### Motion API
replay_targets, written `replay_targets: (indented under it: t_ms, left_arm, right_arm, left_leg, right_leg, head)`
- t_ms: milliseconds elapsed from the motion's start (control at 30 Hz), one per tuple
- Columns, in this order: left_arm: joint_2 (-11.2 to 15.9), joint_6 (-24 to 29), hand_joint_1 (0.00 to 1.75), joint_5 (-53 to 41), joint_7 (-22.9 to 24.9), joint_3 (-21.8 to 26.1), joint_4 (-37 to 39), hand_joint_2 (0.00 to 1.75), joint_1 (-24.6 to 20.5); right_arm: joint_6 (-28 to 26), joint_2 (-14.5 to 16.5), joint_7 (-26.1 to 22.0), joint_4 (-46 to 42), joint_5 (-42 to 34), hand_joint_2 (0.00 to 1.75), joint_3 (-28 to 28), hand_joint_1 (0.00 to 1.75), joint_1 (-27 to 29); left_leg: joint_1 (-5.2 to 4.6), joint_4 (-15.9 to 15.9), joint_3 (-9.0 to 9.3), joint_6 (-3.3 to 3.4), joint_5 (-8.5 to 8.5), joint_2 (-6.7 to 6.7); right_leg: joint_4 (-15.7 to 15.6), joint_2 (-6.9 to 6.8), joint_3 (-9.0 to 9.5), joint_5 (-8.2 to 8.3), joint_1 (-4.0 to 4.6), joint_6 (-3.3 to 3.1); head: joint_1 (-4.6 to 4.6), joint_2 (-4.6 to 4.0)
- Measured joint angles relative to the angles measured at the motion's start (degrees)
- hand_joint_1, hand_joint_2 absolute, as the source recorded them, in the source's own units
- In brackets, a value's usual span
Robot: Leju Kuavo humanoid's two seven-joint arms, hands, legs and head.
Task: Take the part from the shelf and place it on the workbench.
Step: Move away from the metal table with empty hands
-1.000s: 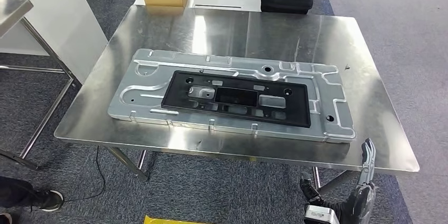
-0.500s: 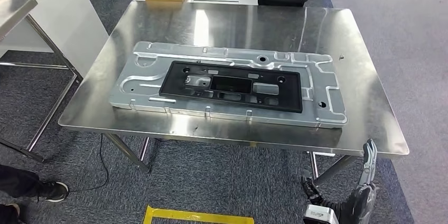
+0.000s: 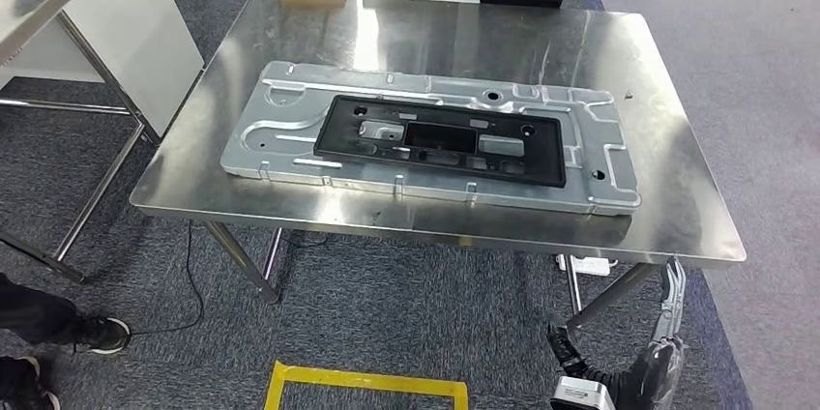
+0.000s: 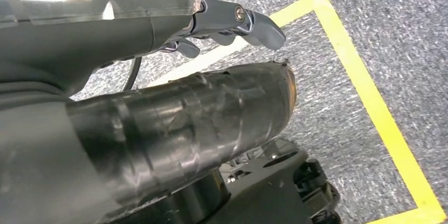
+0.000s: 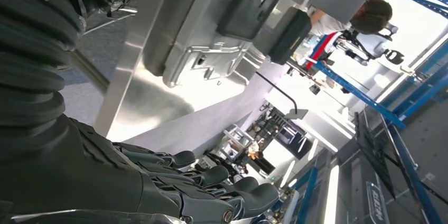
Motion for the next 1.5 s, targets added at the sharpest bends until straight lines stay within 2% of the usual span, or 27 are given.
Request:
replay_targets:
  t_ms: [33, 67, 133, 167, 233, 333, 367, 400, 467, 533, 600, 700, 733, 800, 867, 900, 933, 967, 1033, 1100, 1200, 1233, 1267, 1333, 1400, 1433, 1500]
  left_arm:
    - [0.0, 0.0, 0.0, 0.0, 0.0, 0.0, 0.0, 0.0, 0.0]
    - [0.0, 0.0, 0.0, 0.0, 0.0, 0.0, 0.0, 0.0, 0.0]
    - [0.0, -0.1, 0.0, 0.1, 0.0, 0.1, 0.0, 0.0, -0.1]
    - [-0.1, -0.1, 0.0, 0.2, 0.0, 0.1, 0.0, 0.0, -0.1]
    - [-0.1, 0.0, 0.0, 0.2, 0.0, 0.2, 0.0, 0.0, 0.0]
    - [-0.1, 0.0, 0.0, 0.3, 0.1, 0.3, 0.0, 0.0, 0.0]
    - [-0.1, 0.0, 0.0, 0.3, 0.1, 0.4, 0.0, 0.0, 0.1]
    - [-0.1, 0.0, 0.0, 0.3, 0.1, 0.4, 0.0, 0.0, 0.1]
    - [-0.1, 0.0, 0.0, 0.3, 0.1, 0.5, 0.0, 0.0, 0.1]
    - [-0.1, 0.0, 0.0, 0.3, 0.0, 0.6, 0.0, 0.0, 0.0]
    - [-0.1, -0.1, 0.0, 0.3, 0.0, 0.6, 0.0, 0.0, -0.1]
    - [-0.1, -0.1, 0.0, 0.2, -0.1, 0.6, 0.0, 0.0, -0.1]
    - [-0.1, -0.1, 0.0, 0.2, -0.1, 0.6, 0.0, 0.0, -0.1]
    - [-0.1, -0.1, 0.0, 0.2, -0.1, 0.7, 0.0, 0.0, -0.2]
    - [-0.1, -0.2, 0.0, 0.2, -0.1, 0.7, 0.0, 0.0, -0.2]
    - [-0.1, -0.2, 0.0, 0.2, -0.1, 0.7, 0.0, 0.0, -0.2]
    - [-0.1, -0.2, 0.0, 0.2, -0.1, 0.7, 0.0, 0.0, -0.2]
    - [-0.1, -0.2, 0.0, 0.2, -0.1, 0.7, 0.0, 0.0, -0.2]
    - [-0.2, -0.1, 0.0, 0.2, -0.1, 0.7, 0.0, 0.0, -0.2]
    - [-0.2, -0.1, 0.0, 0.2, -0.1, 0.7, 0.0, 0.0, -0.2]
    - [-0.2, -0.1, 0.0, 0.3, -0.1, 0.8, 0.0, 0.0, -0.2]
    - [-0.2, -0.1, 0.0, 0.3, -0.1, 0.8, 0.0, 0.0, -0.2]
    - [-0.2, -0.1, 0.0, 0.4, -0.1, 0.9, 0.0, 0.0, -0.2]
    - [-0.2, -0.1, 0.0, 0.5, -0.1, 1.0, 0.0, 0.0, -0.2]
    - [-0.2, -0.1, 0.0, 0.6, -0.1, 1.1, 0.0, 0.0, -0.1]
    - [-0.2, -0.1, 0.0, 0.6, -0.1, 1.2, 0.0, 0.0, -0.1]
    - [-0.2, -0.1, 0.0, 0.7, -0.1, 1.2, 0.0, 0.0, -0.1]
  right_arm:
    - [0.0, 0.0, 0.0, 0.0, 0.0, 1.75, 0.0, 0.0, 0.0]
    - [0.0, 0.0, 0.0, 0.0, 0.0, 1.75, 0.0, 0.0, -0.1]
    - [0.0, 0.1, -0.1, 0.1, 0.2, 1.75, 0.1, 0.0, -0.2]
    - [0.0, 0.1, -0.1, 0.1, 0.3, 1.75, 0.1, 0.0, -0.3]
    - [0.0, 0.3, 0.0, 0.4, 0.4, 1.75, 0.2, 0.0, -0.4]
    - [0.0, 0.4, 0.0, 0.8, 0.5, 1.75, 0.3, 0.0, -0.5]
    - [0.0, 0.4, 0.0, 1.0, 0.6, 1.75, 0.4, 0.0, -0.5]
    - [0.0, 0.5, 0.1, 1.2, 0.6, 1.75, 0.4, 0.0, -0.6]
    - [0.0, 0.5, 0.1, 1.5, 0.7, 1.75, 0.4, 0.0, -0.7]
    - [0.0, 0.6, 0.1, 1.7, 0.7, 1.75, 0.4, 0.0, -0.8]
    - [0.0, 0.6, 0.2, 1.8, 0.7, 1.75, 0.4, 0.0, -0.9]
    - [0.0, 0.8, 0.4, 2.0, 0.6, 1.75, 0.5, 0.0, -1.1]
    - [0.0, 0.8, 0.5, 2.1, 0.6, 1.75, 0.5, 0.0, -1.2]
    - [0.0, 0.8, 0.5, 2.3, 0.6, 1.75, 0.5, 0.0, -1.2]
    - [0.0, 0.8, 0.5, 2.5, 0.6, 1.75, 0.5, 0.0, -1.3]
    - [0.0, 0.8, 0.5, 2.6, 0.6, 1.75, 0.5, 0.0, -1.3]
    - [0.0, 0.8, 0.5, 2.7, 0.6, 1.75, 0.5, 0.0, -1.3]
    - [0.0, 0.8, 0.5, 2.8, 0.6, 1.75, 0.5, 0.0, -1.3]
    - [0.0, 0.8, 0.5, 2.8, 0.6, 1.75, 0.5, 0.0, -1.4]
    - [0.0, 0.8, 0.5, 2.8, 0.6, 1.75, 0.5, 0.0, -1.4]
    - [0.0, 0.8, 0.5, 2.8, 0.7, 1.75, 0.6, 0.0, -1.5]
    - [0.0, 0.8, 0.5, 2.8, 0.7, 1.75, 0.7, 0.0, -1.5]
    - [0.0, 0.9, 0.5, 2.8, 0.7, 1.75, 0.8, 0.0, -1.5]
    - [0.0, 0.9, 0.5, 2.8, 0.7, 1.75, 0.9, 0.0, -1.5]
    - [0.0, 1.0, 0.5, 2.8, 0.7, 1.75, 0.9, 0.0, -1.5]
    - [0.0, 1.0, 0.5, 2.9, 0.7, 1.75, 1.0, 0.0, -1.5]
    - [0.0, 1.0, 0.5, 2.9, 0.7, 1.75, 1.0, 0.0, -1.5]
  left_leg:
    - [-0.02, 0.1, -0.23, -0.03, 0.1, -0.02]
    - [-0.1, 0.4, -0.66, -0.22, 0.31, -0.05]
    - [-0.16, 0.9, -1.42, -1.05, 1.06, -0.09]
    - [-0.23, 1.1, -1.73, -1.56, 1.48, -0.12]
    - [-0.12, 2.1, -2.41, -2.31, 0.44, -0.31]
    - [0.25, 10.1, -5.07, -3.14, -6.6, -0.48]
    - [0.38, 13.1, -5.68, -3.31, -8.34, -0.47]
    - [0.47, 14.8, -5.64, -3.44, -8.77, -0.46]
    - [0.58, 13.0, -2.97, -3.48, -6.57, -0.45]
    - [0.56, 5.7, 2.34, -3.23, -4.3, -0.48]
    - [0.37, 0.3, 5.64, -2.8, -4.24, -0.58]
    - [0.31, -0.9, 5.3, -1.68, -3.89, -0.54]
    - [0.37, -1.0, 5.0, -1.1, -3.44, -0.43]
    - [0.38, -1.2, 4.09, -0.04, -2.48, -0.17]
    - [0.16, -0.9, 2.87, 0.37, -1.67, -0.07]
    - [0.07, -0.7, 2.23, 0.38, -1.31, -0.04]
    - [0.0, -0.5, 1.61, 0.36, -1.0, -0.02]
    - [-0.04, -0.2, 1.03, 0.3, -0.75, -0.02]
    - [-0.12, 0.5, 0.04, 0.09, -0.4, -0.06]
    - [-0.25, 1.0, -0.6, -0.44, 0.0, -0.09]
    - [-0.21, 1.2, -1.13, -1.52, 0.58, -0.12]
    - [-0.17, 1.8, -1.5, -1.86, -0.07, -0.18]
    - [-0.11, 3.2, -2.16, -2.16, -1.56, -0.25]
    - [0.04, 8.9, -4.3, -2.64, -6.24, -0.36]
    - [0.23, 15.4, -6.05, -2.98, -9.66, -0.36]
    - [0.32, 16.9, -5.95, -3.08, -9.86, -0.35]
    - [0.43, 13.1, -2.6, -3.1, -7.26, -0.35]
  right_leg:
    - [-1.9, 0.0, 1.31, 0.85, 0.01, -0.09]
    - [-6.0, 0.02, 3.99, 1.67, 0.16, -0.38]
    - [-13.1, 0.07, 8.18, 2.94, 0.62, -1.22]
    - [-15.6, 0.1, 9.28, 3.26, 0.73, -1.77]
    - [-16.0, -0.04, 8.52, 4.27, 0.51, -2.6]
    - [-16.2, -0.34, 6.9, 5.69, 0.4, -3.45]
    - [-16.1, -0.4, 6.28, 6.11, 0.44, -3.56]
    - [-16.1, -0.45, 5.62, 6.54, 0.47, -3.51]
    - [-15.8, -0.47, 4.31, 7.36, 0.45, -3.27]
    - [-15.2, -0.46, 3.27, 7.97, 0.46, -2.85]
    - [-14.7, -0.49, 2.63, 8.5, 0.56, -2.24]
    - [-14.5, -0.48, 2.23, 9.17, 0.56, -1.15]
    - [-13.9, -0.39, 1.91, 8.4, 0.49, -0.88]
    - [-9.5, -0.17, 0.34, 4.15, 0.28, -0.49]
    - [-2.3, -0.1, -1.77, -0.54, 0.17, -0.2]
    - [0.2, -0.1, -2.17, -1.37, 0.14, -0.11]
    - [1.0, -0.09, -1.69, -0.98, 0.13, -0.09]
    - [-0.5, -0.09, -0.11, 0.33, 0.13, -0.16]
    - [-8.2, -0.05, 5.3, 2.84, 0.21, -0.55]
    - [-14.3, 0.05, 8.9, 3.35, 0.53, -1.08]
    - [-15.7, 0.06, 8.7, 3.69, 0.71, -1.95]
    - [-15.9, 0.0, 8.37, 4.11, 0.6, -2.38]
    - [-16.0, -0.09, 7.93, 4.59, 0.45, -2.85]
    - [-16.1, -0.24, 6.86, 5.45, 0.41, -3.41]
    - [-15.9, -0.35, 5.64, 6.27, 0.53, -3.51]
    - [-15.8, -0.39, 4.96, 6.67, 0.57, -3.49]
    - [-15.2, -0.41, 3.71, 7.28, 0.55, -3.29]
  head:
    - [0.0, 0.0]
    - [-0.01, 0.0]
    - [-0.03, 0.0]
    - [-0.04, 0.0]
    - [-0.08, 0.0]
    - [-0.24, 0.0]
    - [-0.25, 0.0]
    - [-0.25, 0.0]
    - [-0.25, 0.0]
    - [-0.25, 0.0]
    - [-0.21, 0.0]
    - [-0.17, 0.0]
    - [-0.15, 0.0]
    - [-0.11, 0.0]
    - [-0.09, 0.0]
    - [-0.09, 0.0]
    - [-0.1, 0.0]
    - [-0.09, 0.0]
    - [-0.1, 0.0]
    - [-0.11, 0.0]
    - [-0.11, 0.0]
    - [-0.12, 0.0]
    - [-0.15, 0.0]
    - [-0.22, 0.0]
    - [-0.24, 0.0]
    - [-0.24, 0.0]
    - [-0.24, 0.0]
